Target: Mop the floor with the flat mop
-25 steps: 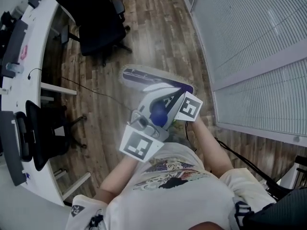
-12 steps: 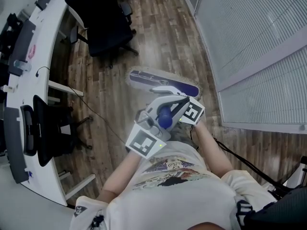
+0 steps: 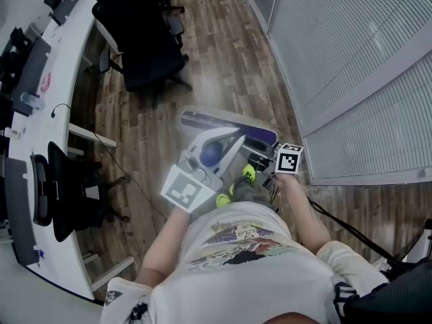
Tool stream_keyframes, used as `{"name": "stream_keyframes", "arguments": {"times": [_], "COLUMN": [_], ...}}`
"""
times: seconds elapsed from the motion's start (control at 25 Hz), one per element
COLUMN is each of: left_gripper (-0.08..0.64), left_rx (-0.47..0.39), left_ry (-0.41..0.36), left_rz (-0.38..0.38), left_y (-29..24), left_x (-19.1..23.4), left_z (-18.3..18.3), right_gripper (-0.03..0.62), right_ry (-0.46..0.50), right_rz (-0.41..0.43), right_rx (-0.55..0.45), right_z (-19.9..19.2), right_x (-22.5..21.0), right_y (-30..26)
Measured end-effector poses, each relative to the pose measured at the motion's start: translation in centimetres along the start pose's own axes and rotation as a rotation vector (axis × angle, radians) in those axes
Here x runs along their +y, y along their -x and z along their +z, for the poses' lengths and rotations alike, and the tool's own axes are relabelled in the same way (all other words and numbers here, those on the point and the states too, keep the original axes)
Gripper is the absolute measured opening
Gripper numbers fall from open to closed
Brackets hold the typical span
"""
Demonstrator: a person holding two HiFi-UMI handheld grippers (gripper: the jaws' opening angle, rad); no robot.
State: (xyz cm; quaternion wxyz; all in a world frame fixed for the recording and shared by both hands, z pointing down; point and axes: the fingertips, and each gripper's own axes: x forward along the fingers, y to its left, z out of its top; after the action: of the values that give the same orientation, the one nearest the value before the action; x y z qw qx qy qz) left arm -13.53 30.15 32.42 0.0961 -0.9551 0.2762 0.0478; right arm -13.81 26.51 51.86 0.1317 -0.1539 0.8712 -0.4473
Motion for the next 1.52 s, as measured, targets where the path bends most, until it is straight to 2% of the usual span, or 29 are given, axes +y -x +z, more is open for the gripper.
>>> {"name": "stream_keyframes", "arguments": {"times": [0.08,0.16,0.32,0.44,0.6,0.68,0.8,0.88,0.96,1.04,1.12,1.2,1.36,1.52], "left_gripper": [-0.002,-0.002,-0.002,-0.002,-0.002,-0.002,-0.002,-0.002,-0.002,-0.002,-0.002,0.0,0.0,0.008], "left_rx": [0.021,0.052,0.099,0.088,-0.006,-0.005,0.031,0.001,-0.013,0.0,0.064,0.114,0.1,0.141], "left_ry": [-0.022,-0.05,-0.102,-0.11,-0.031,-0.033,-0.066,-0.036,-0.024,-0.035,-0.089,-0.119,-0.113,-0.117], "left_rz": [-0.041,-0.074,-0.115,-0.12,-0.076,-0.08,-0.104,-0.09,-0.092,-0.117,-0.174,-0.219,-0.246,-0.35], "left_y": [0.5,1.0,1.5,1.3,1.2,1.1,1.2,1.1,1.2,1.5,1.7,1.6,1.2,1.7], "left_x": [-0.8,-1.5,-1.7,-1.7,-1.5,-1.6,-1.6,-1.5,-1.6,-1.9,-2.4,-3.2,-4.7,-6.9], "left_z": [-0.4,-1.0,-1.4,-1.3,-0.2,-0.1,-0.5,-0.1,0.1,-0.1,-1.0,-1.8,-1.6,-2.4], "right_gripper": [0.224,0.224,0.224,0.224,0.222,0.224,0.223,0.222,0.222,0.224,0.224,0.227,0.23,0.229], "right_ry": [-0.289,-0.502,-0.708,-0.826,-0.876,-0.866,-0.865,-0.877,-0.93,-1.033,-1.079,-1.057,-1.027,-1.058], "right_rz": [0.104,0.126,0.108,0.126,0.087,0.065,0.062,0.069,0.078,0.117,0.188,0.235,0.237,0.252], "right_rx": [-0.099,-0.211,-0.308,-0.368,-0.328,-0.294,-0.306,-0.314,-0.325,-0.349,-0.335,-0.304,-0.305,-0.287], "right_z": [-0.9,-1.9,-3.9,-3.9,-4.7,-5.0,-4.8,-4.7,-4.9,-5.0,-4.9,-4.7,-4.6,-5.6], "right_x": [0.5,-0.3,-1.5,-2.1,-2.7,-2.7,-2.9,-2.9,-2.9,-3.0,-2.1,-1.0,-0.8,-1.0], "right_y": [-0.5,-0.7,-1.6,-2.1,-2.4,-2.6,-2.9,-3.1,-3.2,-3.1,-3.4,-3.8,-3.4,-2.5]}}
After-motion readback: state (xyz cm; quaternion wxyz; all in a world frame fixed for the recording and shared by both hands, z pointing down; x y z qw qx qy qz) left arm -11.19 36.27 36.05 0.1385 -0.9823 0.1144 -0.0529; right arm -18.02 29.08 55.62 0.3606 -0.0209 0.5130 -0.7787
